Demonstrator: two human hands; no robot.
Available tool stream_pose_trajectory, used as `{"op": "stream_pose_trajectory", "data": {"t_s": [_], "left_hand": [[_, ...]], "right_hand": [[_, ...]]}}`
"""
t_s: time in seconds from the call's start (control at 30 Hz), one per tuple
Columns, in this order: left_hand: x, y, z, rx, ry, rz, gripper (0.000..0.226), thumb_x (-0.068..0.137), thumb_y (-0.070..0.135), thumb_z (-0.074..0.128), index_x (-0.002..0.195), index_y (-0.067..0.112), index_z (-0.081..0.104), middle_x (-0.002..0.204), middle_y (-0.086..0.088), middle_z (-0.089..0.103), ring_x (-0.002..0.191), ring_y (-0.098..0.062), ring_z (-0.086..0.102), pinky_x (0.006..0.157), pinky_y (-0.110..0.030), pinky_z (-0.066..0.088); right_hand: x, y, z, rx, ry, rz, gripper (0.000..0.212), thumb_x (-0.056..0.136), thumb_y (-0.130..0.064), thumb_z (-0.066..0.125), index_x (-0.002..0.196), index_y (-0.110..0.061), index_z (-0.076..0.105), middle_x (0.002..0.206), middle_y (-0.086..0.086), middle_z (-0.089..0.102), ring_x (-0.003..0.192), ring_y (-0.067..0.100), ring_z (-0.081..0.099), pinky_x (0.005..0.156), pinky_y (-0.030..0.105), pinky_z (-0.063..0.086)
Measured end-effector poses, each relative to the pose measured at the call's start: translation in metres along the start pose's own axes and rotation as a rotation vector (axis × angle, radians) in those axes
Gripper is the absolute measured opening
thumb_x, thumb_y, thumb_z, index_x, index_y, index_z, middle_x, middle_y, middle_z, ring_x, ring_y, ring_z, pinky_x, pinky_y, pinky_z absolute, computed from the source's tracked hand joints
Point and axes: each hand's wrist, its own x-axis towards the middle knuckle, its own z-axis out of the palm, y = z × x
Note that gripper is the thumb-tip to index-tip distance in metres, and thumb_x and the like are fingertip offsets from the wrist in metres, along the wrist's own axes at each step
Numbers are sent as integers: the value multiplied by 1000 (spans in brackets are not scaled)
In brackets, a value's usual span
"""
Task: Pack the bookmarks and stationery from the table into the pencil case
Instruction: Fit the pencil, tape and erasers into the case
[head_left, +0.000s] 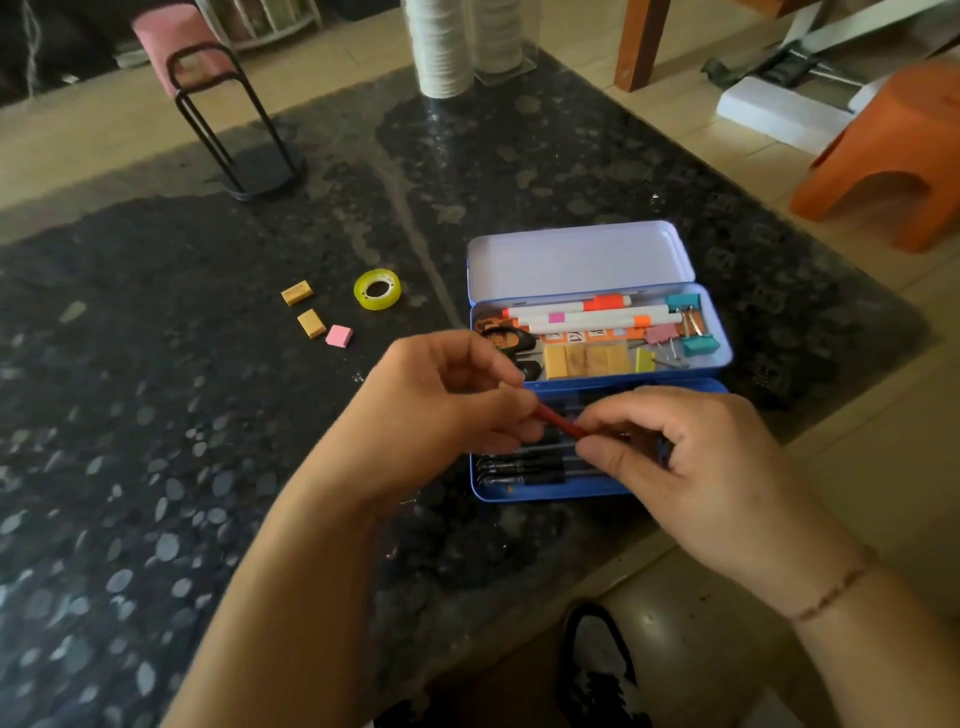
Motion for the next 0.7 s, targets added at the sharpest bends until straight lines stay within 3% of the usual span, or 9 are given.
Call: {"op": "stream_pose_trajectory", "data": {"t_s": [0.07,0.13,0.2,0.33,0.5,0.6,0.7], "left_hand": [[0,-4,-10,124,-7,-44,3,84,14,69,83,17,69,78,-4,75,72,-14,72,63,-23,55],[4,-11,-16,180,200,-57,9,87,19,65,82,24,70,71,2,72,64,-9,67,62,-27,51],[9,-18,-19,203,433,-37,9,88,25,63,82,27,69,69,4,70,62,-6,65,61,-28,49],[19,-33,-25,455,653,60,5,86,28,62,86,29,67,84,8,66,81,-10,63,75,-32,52],[38,-55,-43,790,747,246,29,86,10,58,114,17,63,122,0,53,115,-27,45,92,-32,35],[51,-67,-61,847,804,130,40,87,12,55,125,21,57,141,-1,42,129,-31,31,102,-49,30],[65,-72,-83,859,777,-17,49,89,31,55,137,32,43,154,-1,25,138,-31,20,108,-56,20]], "right_hand": [[-1,-1,2,-113,-68,-6,20,79,-43,58,91,-33,70,82,-19,63,77,1,59,64,22,52],[-3,-1,5,-228,-129,10,15,80,-43,60,90,-35,69,88,-19,60,83,2,56,67,26,52],[-4,0,9,-309,-157,19,12,81,-42,65,91,-36,67,92,-20,57,86,1,53,68,22,49],[-3,-3,15,-363,-191,46,11,80,-42,67,89,-37,65,85,-19,56,81,0,51,63,19,45],[-3,-5,16,-350,-219,73,9,81,-42,67,81,-37,60,78,-18,53,77,-1,51,63,20,47],[-2,-6,14,-314,-214,87,12,81,-47,64,87,-37,61,75,-18,51,73,-4,49,58,15,39],[-2,-8,14,-284,-205,83,19,83,-50,60,99,-40,61,77,-21,49,74,-4,50,60,13,38]]}}
